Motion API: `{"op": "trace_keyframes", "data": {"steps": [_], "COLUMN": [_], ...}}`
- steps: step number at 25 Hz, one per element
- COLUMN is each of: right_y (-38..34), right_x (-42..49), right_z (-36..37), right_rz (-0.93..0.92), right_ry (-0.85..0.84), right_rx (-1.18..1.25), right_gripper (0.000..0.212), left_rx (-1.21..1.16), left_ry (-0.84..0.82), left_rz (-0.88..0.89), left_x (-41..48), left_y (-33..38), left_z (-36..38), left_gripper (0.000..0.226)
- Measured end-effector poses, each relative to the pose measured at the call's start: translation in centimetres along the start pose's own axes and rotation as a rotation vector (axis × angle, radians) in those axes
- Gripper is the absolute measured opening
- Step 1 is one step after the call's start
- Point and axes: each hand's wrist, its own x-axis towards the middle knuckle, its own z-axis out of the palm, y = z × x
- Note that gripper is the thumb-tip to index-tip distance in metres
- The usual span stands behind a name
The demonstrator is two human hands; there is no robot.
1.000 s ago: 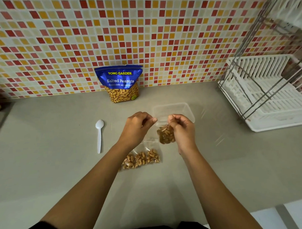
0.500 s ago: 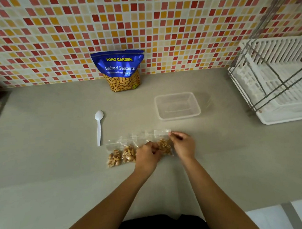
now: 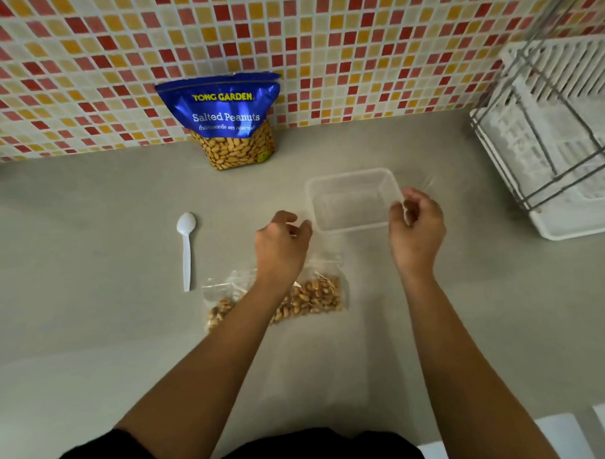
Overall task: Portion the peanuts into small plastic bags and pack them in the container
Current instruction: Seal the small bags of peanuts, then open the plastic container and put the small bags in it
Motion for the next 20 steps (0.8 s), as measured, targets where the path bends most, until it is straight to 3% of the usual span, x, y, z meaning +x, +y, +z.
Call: {"op": "trace_keyframes", "data": {"steps": [2, 5, 8, 12, 16, 20], "right_y": [0.6, 2.4, 2.6, 0.6, -2.7, -4.0], "right_x": [3.0, 5.1, 4.3, 2.2, -1.6, -4.5], "right_z": [0.0, 0.6, 1.5, 3.0, 6.0, 7.9], "right_rz": [0.133, 0.287, 0.205, 0.19, 0.207, 0.245], "right_ry": [-0.065, -0.364, -0.456, -0.415, -0.54, -0.642], "right_rx": [-0.125, -0.34, -0.386, -0.204, 0.055, 0.109], "right_gripper": [0.041, 0.056, 0.04, 0.039, 0.035, 0.041], "left_rx": [0.03, 0.033, -0.097, -0.199, -0.29, -0.34], "left_ry": [-0.07, -0.195, -0.219, -0.131, -0.02, -0.043], "left_rz": [-0.047, -0.126, -0.171, -0.213, -0.334, -0.382], "left_x": [2.4, 4.1, 4.4, 5.2, 6.5, 6.5], "left_y": [0.6, 0.8, 0.7, -1.0, -6.0, -10.3], "left_z": [0.8, 2.0, 2.4, -0.5, -6.1, -9.1], "left_gripper": [0.049, 0.057, 0.049, 0.043, 0.038, 0.04]}}
